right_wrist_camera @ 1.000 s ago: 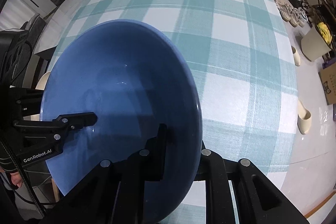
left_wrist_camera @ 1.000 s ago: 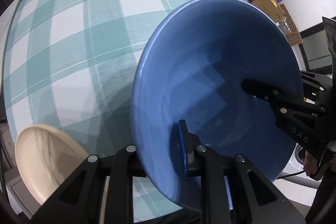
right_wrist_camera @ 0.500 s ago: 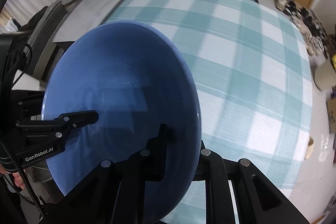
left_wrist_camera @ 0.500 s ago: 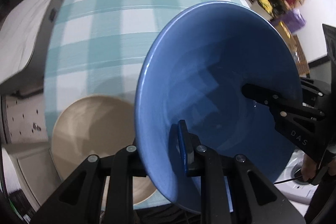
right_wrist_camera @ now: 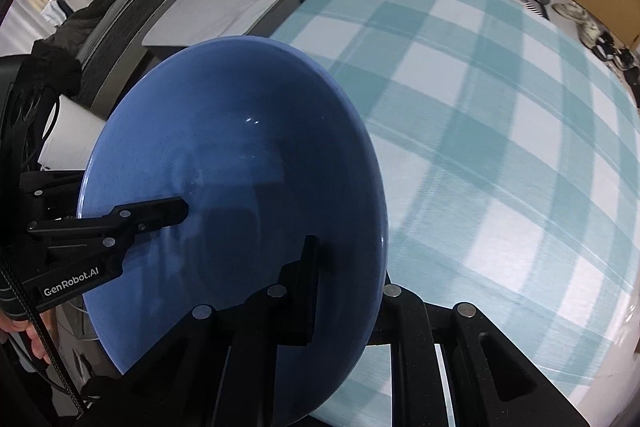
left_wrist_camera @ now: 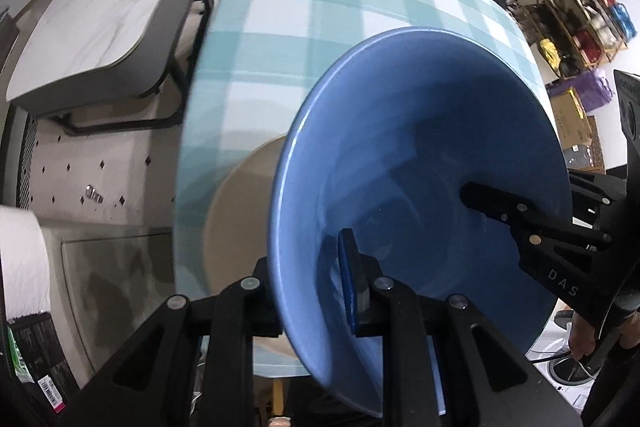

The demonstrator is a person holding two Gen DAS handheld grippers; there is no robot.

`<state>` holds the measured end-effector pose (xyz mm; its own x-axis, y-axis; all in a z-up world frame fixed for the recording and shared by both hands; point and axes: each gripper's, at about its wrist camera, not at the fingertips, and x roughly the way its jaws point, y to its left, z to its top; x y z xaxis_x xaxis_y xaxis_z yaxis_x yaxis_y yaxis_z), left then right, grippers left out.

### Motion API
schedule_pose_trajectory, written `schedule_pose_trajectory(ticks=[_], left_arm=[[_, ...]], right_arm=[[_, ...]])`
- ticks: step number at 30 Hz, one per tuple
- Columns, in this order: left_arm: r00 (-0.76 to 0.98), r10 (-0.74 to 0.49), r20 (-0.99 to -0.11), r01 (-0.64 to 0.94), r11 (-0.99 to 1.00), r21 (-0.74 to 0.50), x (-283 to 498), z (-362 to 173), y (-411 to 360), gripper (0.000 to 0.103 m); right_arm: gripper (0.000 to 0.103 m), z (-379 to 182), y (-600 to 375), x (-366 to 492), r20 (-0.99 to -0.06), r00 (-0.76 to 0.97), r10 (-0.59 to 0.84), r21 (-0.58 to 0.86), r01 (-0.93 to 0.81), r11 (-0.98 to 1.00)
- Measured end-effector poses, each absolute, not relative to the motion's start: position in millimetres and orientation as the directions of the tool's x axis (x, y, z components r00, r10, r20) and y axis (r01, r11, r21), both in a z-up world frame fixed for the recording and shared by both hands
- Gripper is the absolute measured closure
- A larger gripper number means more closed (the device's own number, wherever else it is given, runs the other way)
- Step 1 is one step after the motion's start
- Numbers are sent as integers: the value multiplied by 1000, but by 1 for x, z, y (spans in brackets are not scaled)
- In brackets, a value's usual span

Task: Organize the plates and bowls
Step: 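Lift and carry the blue bowl stack with both tools over the cream plates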

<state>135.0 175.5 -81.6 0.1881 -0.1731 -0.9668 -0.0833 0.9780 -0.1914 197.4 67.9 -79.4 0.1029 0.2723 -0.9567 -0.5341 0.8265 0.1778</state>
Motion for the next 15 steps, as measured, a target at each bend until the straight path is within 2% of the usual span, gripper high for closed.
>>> schedule_pose_trajectory(ticks=[15], left_arm=[[161,-157,-974,-113,978,-176,112,-112,194,84]], right_arm=[[89,-112,101,171,-960,68,271,187,-565,804]])
